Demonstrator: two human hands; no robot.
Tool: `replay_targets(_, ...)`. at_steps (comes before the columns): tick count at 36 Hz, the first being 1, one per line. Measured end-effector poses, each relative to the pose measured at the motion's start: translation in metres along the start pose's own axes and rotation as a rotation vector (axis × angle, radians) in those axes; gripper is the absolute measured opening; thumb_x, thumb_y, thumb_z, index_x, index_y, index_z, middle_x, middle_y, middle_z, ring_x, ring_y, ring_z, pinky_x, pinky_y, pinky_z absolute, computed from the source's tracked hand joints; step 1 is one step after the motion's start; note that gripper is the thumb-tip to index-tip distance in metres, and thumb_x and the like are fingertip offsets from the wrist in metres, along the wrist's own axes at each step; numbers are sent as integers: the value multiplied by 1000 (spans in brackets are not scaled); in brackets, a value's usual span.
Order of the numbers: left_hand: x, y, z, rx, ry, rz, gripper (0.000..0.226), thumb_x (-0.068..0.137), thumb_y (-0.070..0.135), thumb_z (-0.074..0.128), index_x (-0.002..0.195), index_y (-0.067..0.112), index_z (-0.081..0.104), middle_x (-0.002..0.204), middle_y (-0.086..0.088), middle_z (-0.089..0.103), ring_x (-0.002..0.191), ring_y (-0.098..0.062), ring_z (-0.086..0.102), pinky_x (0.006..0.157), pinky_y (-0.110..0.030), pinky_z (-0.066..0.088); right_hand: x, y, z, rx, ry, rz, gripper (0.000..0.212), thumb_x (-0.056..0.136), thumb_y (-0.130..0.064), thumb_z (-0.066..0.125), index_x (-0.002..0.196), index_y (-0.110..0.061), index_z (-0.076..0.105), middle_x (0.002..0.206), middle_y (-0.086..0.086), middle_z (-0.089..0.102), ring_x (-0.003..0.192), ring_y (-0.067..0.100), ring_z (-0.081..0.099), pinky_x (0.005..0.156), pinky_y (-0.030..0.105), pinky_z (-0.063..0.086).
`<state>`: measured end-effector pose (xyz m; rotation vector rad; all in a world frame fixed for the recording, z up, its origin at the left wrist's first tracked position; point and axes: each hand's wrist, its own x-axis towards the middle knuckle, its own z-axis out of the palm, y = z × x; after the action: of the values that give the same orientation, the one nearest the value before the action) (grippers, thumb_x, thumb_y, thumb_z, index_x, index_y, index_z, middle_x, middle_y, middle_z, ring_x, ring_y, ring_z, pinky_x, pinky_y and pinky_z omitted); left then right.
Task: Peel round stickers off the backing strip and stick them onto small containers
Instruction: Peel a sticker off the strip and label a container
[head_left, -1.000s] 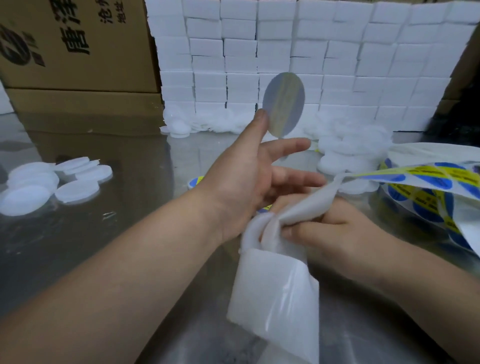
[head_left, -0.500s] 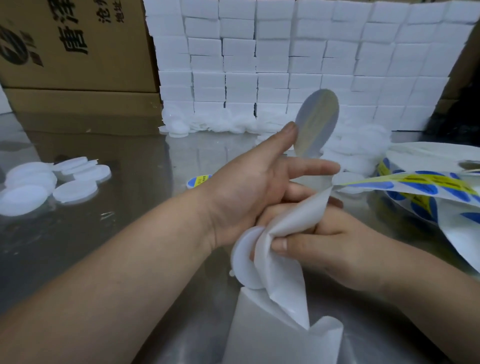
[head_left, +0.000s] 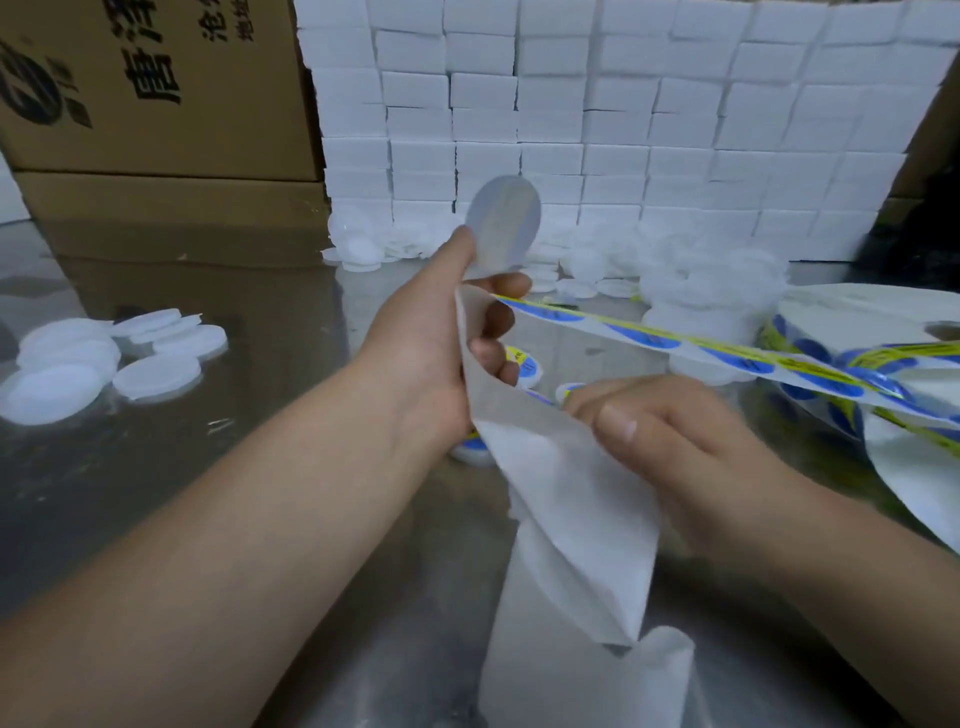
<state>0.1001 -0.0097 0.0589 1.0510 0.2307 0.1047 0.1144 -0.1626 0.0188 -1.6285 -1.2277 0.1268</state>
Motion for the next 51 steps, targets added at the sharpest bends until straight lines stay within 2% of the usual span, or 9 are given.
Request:
replay_targets(8, 2, 13, -6, 21, 52, 49, 46, 86, 44, 44, 56, 12, 60, 50, 2, 48, 28, -9, 20, 50, -22, 26, 2, 2, -3, -14, 413, -143, 60, 76, -73, 41, 52, -20, 55, 61, 11, 53, 58, 25, 45, 54, 31, 31)
replay_targets(17, -4, -2, 0, 768, 191, 603, 56, 82, 45, 59, 44, 13, 34, 45, 2, 26, 47, -17, 25, 51, -25, 26, -2, -10, -12, -31, 656, -413, 25, 86, -21, 48, 68, -33, 61, 68, -17, 59, 73, 7, 51, 66, 24, 37)
replay_targets(20, -3, -5, -1, 828, 160, 602, 56, 82, 53, 55, 39, 17, 50, 32, 9, 29, 34, -9, 30, 41, -17, 28, 0, -8, -21, -327, 806, -228, 36, 87, 13, 43, 90, -18, 60, 85, -23, 53, 83, -15, 51, 74, 4, 36)
replay_targets(24, -1, -7, -2, 1000, 224, 684, 58, 85, 60, 41, 56, 13, 59, 29, 14, 39, 37, -2, 42, 39, -11, 30, 7, -6, -22, -153, 964, 13, 29, 95, -9, 42, 105, -30, 58, 98, -20, 57, 80, -13, 55, 73, 5, 43)
replay_targets(27, -2, -11, -4, 1110, 263, 714, 64, 86, 64, 31, 57, 15, 61, 40, 21, 50, 47, 0, 48, 46, -14, 33, 11, -7, -22, 39, 926, 170, 22, 90, -20, 49, 87, -31, 68, 82, -18, 68, 66, -5, 60, 61, 11, 48)
replay_targets(32, -5, -13, -3, 1249, 319, 799, 73, 89, 60, 19, 71, 8, 67, 59, -4, 57, 67, -23, 52, 62, -34, 40, 12, -5, -19, 27, 746, 274, 23, 74, -36, 55, 61, -27, 71, 59, -9, 66, 60, 7, 59, 57, 19, 47)
replay_targets(41, -10, -16, -2, 1472, 295, 904, 75, 66, 69, -1, 60, 21, 56, 74, 2, 51, 70, -17, 41, 50, -19, 22, 14, -3, -17, 80, 703, 267, 41, 76, -52, 47, 58, -25, 72, 61, -2, 69, 61, 11, 62, 68, 29, 51)
replay_targets(45, -13, -16, -1, 1414, 268, 916, 61, 63, 75, 8, 46, 25, 39, 64, 8, 37, 59, -6, 39, 50, -23, 20, 15, -4, -20, 156, 727, 249, 40, 74, -51, 48, 59, -22, 72, 67, 1, 70, 67, 18, 63, 68, 32, 50)
replay_targets(51, -11, -16, 1, 1409, 298, 866, 57, 57, 80, 28, 57, 28, 54, 69, 12, 42, 64, 4, 40, 53, -16, 23, 15, -5, -21, 166, 736, 202, 28, 72, -42, 55, 57, -25, 71, 62, -2, 65, 68, 19, 61, 66, 32, 49)
